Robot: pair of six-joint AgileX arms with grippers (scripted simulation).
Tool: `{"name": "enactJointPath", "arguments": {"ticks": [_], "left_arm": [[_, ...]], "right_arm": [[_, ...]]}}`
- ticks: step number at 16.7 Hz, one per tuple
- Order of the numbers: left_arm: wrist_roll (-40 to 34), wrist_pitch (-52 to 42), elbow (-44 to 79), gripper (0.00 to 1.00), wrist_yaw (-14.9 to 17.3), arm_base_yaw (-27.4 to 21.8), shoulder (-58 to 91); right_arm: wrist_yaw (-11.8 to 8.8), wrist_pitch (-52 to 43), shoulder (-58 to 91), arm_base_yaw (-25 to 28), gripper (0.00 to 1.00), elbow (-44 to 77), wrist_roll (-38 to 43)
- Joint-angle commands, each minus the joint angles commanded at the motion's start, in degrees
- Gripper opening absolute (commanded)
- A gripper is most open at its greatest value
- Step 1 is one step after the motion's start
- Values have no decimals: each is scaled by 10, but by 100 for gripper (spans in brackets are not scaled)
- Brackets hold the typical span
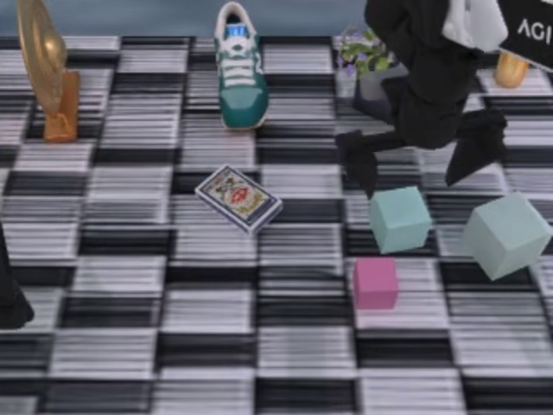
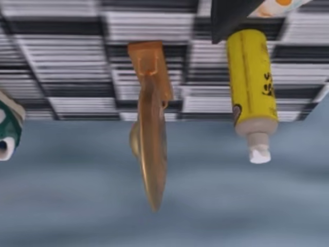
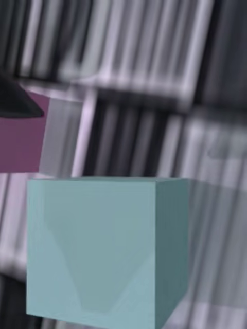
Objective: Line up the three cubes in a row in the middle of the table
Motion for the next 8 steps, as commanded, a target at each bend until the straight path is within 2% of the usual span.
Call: {"name": "enactJointPath", "arguments": {"ticks": [8], "left_arm": [[-5, 12, -15, 100, 1, 5, -17]], "right_arm": [[0, -5, 15, 1, 100, 12, 1]]}}
